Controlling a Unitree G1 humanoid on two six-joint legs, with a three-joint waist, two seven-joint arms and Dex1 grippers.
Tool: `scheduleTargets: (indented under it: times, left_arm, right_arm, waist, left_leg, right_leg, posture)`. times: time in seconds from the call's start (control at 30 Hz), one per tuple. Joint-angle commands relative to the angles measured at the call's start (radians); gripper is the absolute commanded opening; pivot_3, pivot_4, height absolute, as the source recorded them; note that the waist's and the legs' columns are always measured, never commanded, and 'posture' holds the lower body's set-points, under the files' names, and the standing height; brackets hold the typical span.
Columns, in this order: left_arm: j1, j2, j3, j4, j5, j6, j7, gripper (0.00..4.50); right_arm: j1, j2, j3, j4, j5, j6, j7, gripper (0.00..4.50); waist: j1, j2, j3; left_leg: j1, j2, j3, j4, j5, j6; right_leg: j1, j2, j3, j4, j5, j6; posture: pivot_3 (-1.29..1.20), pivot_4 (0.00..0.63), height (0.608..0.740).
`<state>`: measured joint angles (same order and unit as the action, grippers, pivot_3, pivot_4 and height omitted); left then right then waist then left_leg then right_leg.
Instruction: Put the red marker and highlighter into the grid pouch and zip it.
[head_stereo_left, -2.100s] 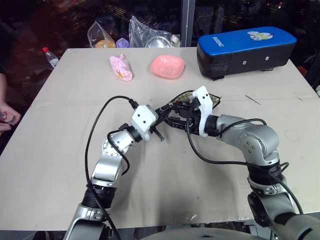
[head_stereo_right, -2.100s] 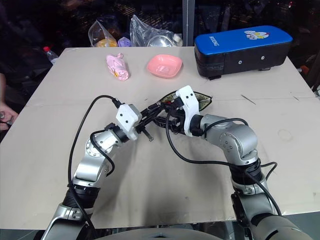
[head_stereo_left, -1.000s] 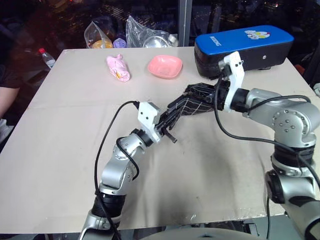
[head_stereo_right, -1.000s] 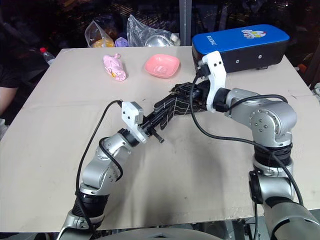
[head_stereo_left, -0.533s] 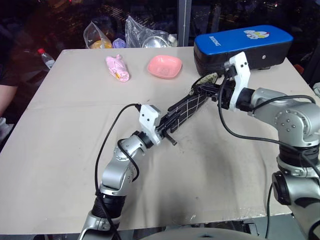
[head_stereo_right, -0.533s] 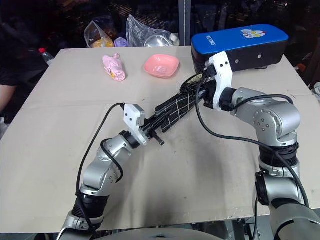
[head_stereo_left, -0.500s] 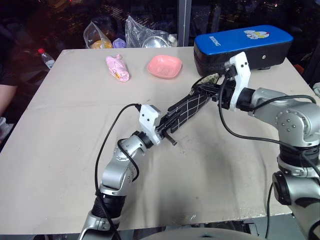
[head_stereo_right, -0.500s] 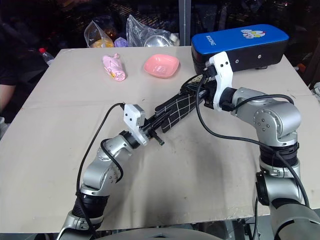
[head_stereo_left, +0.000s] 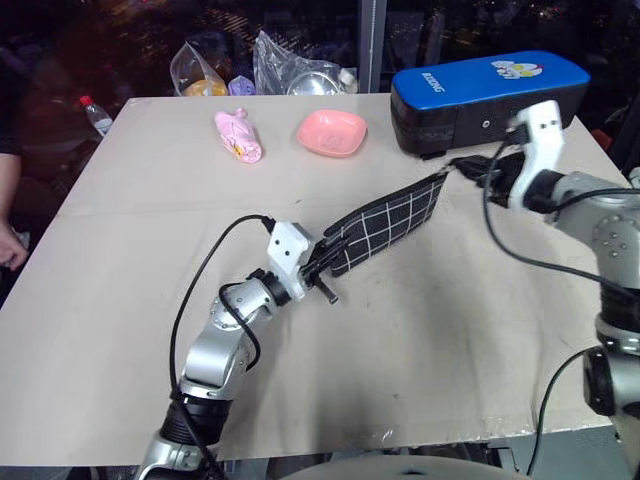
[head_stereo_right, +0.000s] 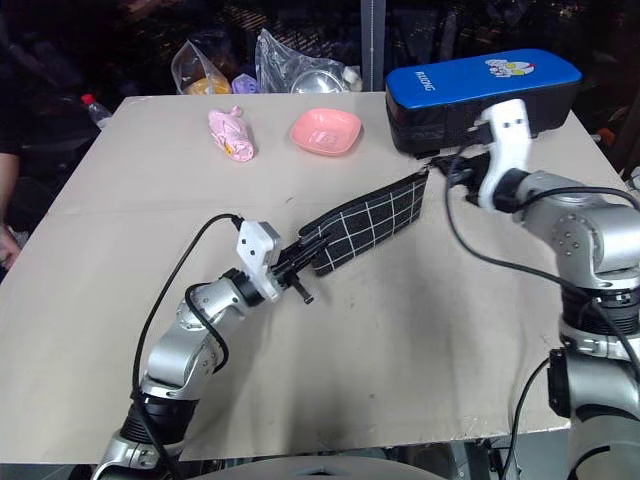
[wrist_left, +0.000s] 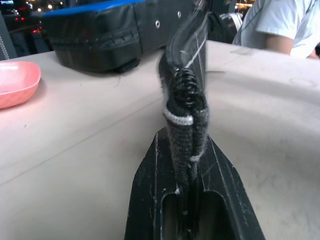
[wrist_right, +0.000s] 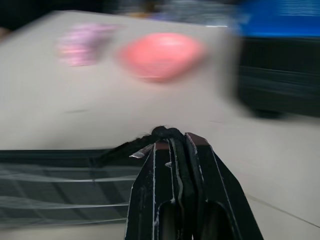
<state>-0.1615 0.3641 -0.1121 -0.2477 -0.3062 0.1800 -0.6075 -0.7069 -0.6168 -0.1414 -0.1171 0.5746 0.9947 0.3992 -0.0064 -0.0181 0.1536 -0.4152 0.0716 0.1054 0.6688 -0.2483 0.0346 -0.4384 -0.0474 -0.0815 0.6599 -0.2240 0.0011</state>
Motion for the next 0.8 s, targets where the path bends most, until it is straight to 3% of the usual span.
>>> scheduleTargets:
  times: [0.03,0.23,0.53,0.63,0.7,0.8]
  left_arm:
    - [0.013,0.021,0.023,0.016,0.017,-0.012,-0.009,0.00]
    - [-0.029,0.020,0.046,0.046,0.083,-0.107,0.036,0.00]
    - [-0.143,0.116,0.051,0.179,0.350,-0.498,0.101,0.00]
    - [-0.087,0.189,0.004,0.233,0.390,-0.609,0.029,0.00]
    - [-0.029,0.223,-0.016,0.237,0.364,-0.609,-0.028,0.00]
    - [0.079,0.266,-0.025,0.204,0.290,-0.567,-0.116,0.92]
  right_arm:
    - [-0.005,-0.040,-0.063,0.042,-0.087,-0.101,-0.043,0.01]
    - [0.029,-0.016,-0.055,-0.060,0.021,-0.124,0.103,0.01]
    - [0.144,-0.075,-0.084,-0.111,0.079,-0.190,0.301,0.01]
    - [0.235,-0.153,-0.076,-0.114,0.092,-0.187,0.404,0.67]
    - [0.316,-0.223,-0.055,-0.127,0.080,-0.193,0.480,1.64]
    - [0.456,-0.279,-0.045,-0.118,0.029,-0.267,0.550,3.06]
  waist:
    - [-0.006,0.000,0.000]
    - [-0.005,0.000,0.000]
    - [0.010,0.000,0.000]
    - [0.019,0.000,0.000]
    - [0.019,0.000,0.000]
    - [0.018,0.000,0.001]
  left_leg:
    - [0.000,0.000,0.000,0.000,0.000,0.000]
    - [0.000,0.001,0.000,0.000,0.000,0.000]
    - [-0.001,0.001,0.000,0.000,0.000,0.000]
    - [-0.001,0.001,0.001,-0.001,0.000,0.000]
    - [0.000,0.002,0.002,-0.001,-0.001,0.001]
    - [-0.001,0.002,0.002,-0.002,-0.002,0.003]
  right_leg:
    - [0.000,0.001,0.000,0.000,0.000,0.000]
    - [-0.001,0.001,0.003,0.000,0.000,0.000]
    - [-0.001,0.000,0.001,0.000,0.001,-0.001]
    - [-0.001,0.000,0.000,-0.002,0.001,-0.001]
    - [-0.001,0.000,0.000,-0.002,0.001,-0.001]
    - [-0.001,-0.002,0.000,-0.003,0.000,0.000]
  posture:
    - [0.00,0.150,0.740]
    - [0.00,0.150,0.740]
    - [0.00,0.150,0.740]
    - [0.00,0.150,0.740]
    - [0.00,0.150,0.740]
    - [0.00,0.150,0.740]
